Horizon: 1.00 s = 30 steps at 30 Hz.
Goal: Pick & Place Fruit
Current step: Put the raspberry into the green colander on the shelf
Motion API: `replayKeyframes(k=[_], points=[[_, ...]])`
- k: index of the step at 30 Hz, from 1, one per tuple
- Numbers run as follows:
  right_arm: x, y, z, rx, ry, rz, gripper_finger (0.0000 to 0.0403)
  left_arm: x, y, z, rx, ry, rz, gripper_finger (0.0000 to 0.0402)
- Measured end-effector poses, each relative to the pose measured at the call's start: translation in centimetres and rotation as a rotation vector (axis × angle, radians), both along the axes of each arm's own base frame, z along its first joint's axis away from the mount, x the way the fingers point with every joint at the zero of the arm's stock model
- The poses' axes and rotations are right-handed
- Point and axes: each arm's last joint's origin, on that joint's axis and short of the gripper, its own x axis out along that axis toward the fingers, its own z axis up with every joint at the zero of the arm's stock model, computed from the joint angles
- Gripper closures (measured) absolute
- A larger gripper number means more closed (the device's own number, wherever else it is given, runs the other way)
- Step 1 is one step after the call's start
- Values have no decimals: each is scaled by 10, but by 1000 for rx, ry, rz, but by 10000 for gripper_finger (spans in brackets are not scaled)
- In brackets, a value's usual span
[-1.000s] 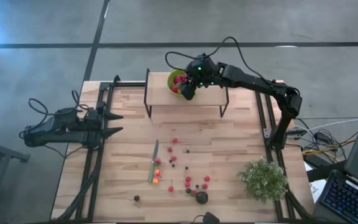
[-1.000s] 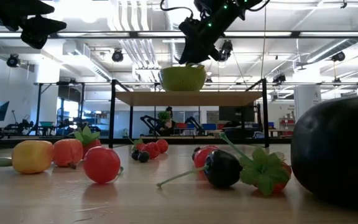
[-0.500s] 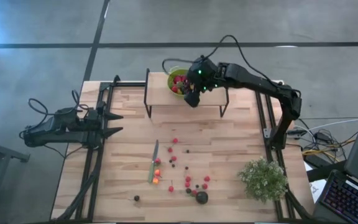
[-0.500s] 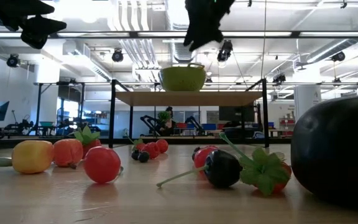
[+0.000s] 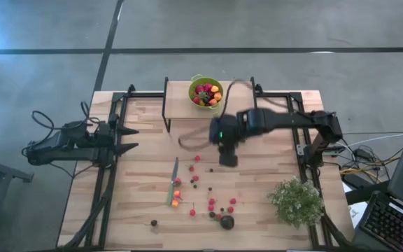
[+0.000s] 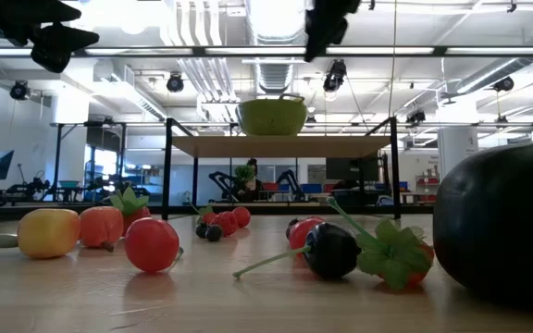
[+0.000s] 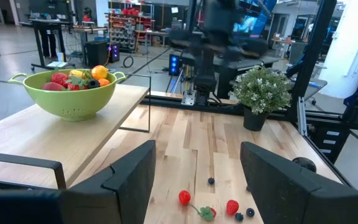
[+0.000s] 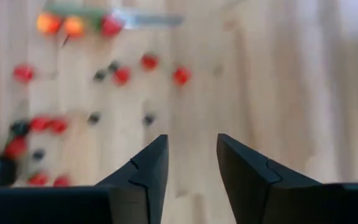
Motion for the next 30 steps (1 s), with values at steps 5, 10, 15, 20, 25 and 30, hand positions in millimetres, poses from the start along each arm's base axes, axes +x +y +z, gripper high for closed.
replayKeyframes(k=[5, 10, 15, 20, 25, 30], points=[[-11, 45, -29, 23, 100, 55, 284, 0, 0, 0, 0, 0, 0, 161], [-25, 85, -63, 35, 144, 102, 276, 0, 0, 0, 0, 0, 0, 161], [-38, 118, -83, 47, 160, 141, 257, 0, 0, 0, 0, 0, 0, 161], [-48, 143, -93, 48, 134, 180, 240, 0, 0, 0, 0, 0, 0, 161], [-49, 160, -102, 71, 48, 221, 224, 0, 0, 0, 0, 0, 0, 161], [-53, 164, -108, 82, 53, 209, 208, 0, 0, 0, 0, 0, 0, 161]])
